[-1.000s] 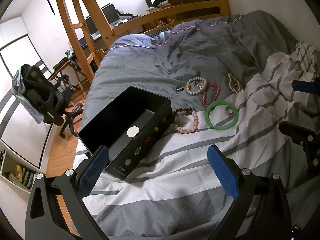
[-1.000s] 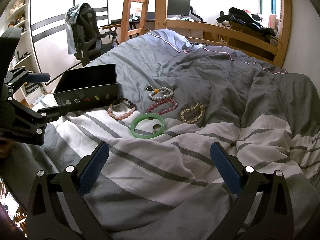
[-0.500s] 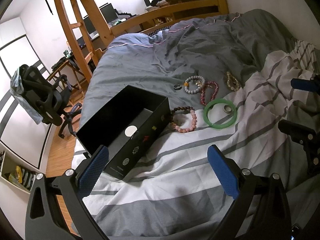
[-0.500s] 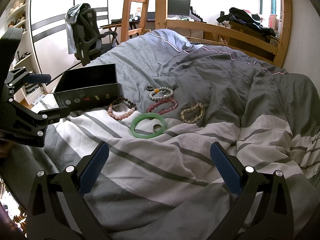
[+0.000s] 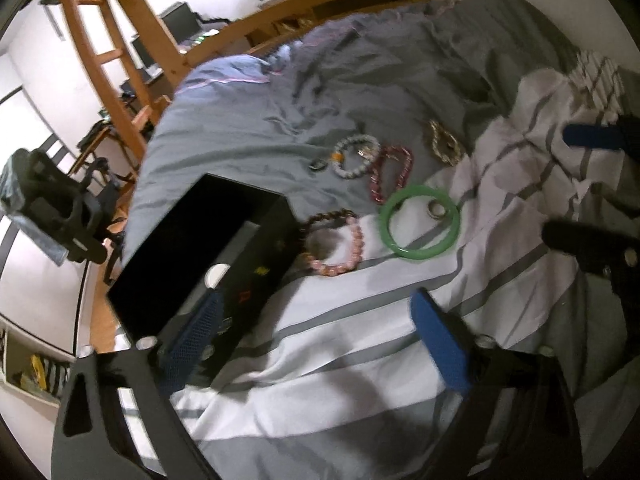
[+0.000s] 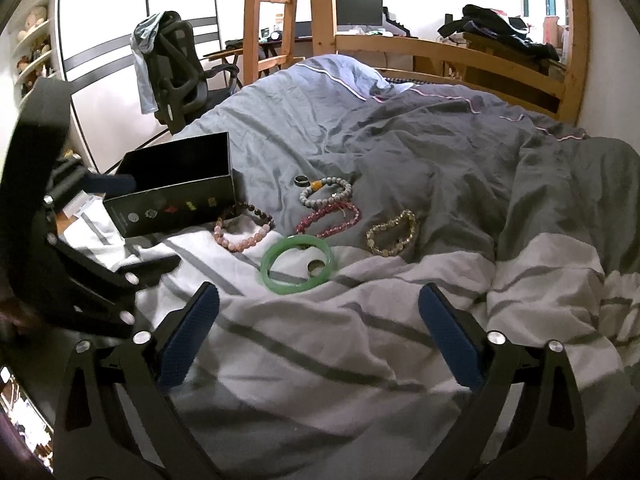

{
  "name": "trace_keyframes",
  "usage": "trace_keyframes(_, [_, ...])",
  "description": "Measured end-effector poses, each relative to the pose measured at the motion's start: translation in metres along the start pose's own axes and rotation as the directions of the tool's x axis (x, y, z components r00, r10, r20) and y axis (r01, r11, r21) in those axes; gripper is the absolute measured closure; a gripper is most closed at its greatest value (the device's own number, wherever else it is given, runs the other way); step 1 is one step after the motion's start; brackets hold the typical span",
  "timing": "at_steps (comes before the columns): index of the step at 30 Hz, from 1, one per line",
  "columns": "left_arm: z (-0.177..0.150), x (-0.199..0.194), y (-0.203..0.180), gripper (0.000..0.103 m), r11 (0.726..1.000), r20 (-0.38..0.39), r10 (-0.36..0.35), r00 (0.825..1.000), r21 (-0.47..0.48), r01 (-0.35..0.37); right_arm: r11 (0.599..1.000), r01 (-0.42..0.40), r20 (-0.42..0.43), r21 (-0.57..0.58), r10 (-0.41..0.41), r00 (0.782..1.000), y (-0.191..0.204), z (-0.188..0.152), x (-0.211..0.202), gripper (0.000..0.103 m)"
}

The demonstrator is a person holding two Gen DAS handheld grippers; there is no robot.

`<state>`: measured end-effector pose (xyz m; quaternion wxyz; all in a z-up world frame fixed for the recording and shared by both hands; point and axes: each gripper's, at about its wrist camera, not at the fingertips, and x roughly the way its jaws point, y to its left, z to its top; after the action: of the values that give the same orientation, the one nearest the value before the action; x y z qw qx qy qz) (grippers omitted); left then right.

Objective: Organize jewelry
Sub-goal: 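Grasp the pink-and-dark bead bracelet with the left tool while the right tool reaches the green bangle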

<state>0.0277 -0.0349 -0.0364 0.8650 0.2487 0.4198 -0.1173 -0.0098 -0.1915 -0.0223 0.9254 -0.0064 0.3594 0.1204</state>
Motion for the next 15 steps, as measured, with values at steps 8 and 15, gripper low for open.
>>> trace_keyframes(8, [0.014,0.039,-0.019,0.036,0.998,-0.078,-0.011,0.997,0.066,0.016,0.999,-0.045,-0.081,-0.007,0.044,0.996,-0.011,0.023,0.044,0.032])
trace_keyframes(15, [0.024,0.076,-0.018,0.054,0.999,-0.137,-0.019,0.99,0.047,0.025,0.997,-0.074,-0.148,-0.004,0.073,0.986,-0.014,0.023,0.085,0.039])
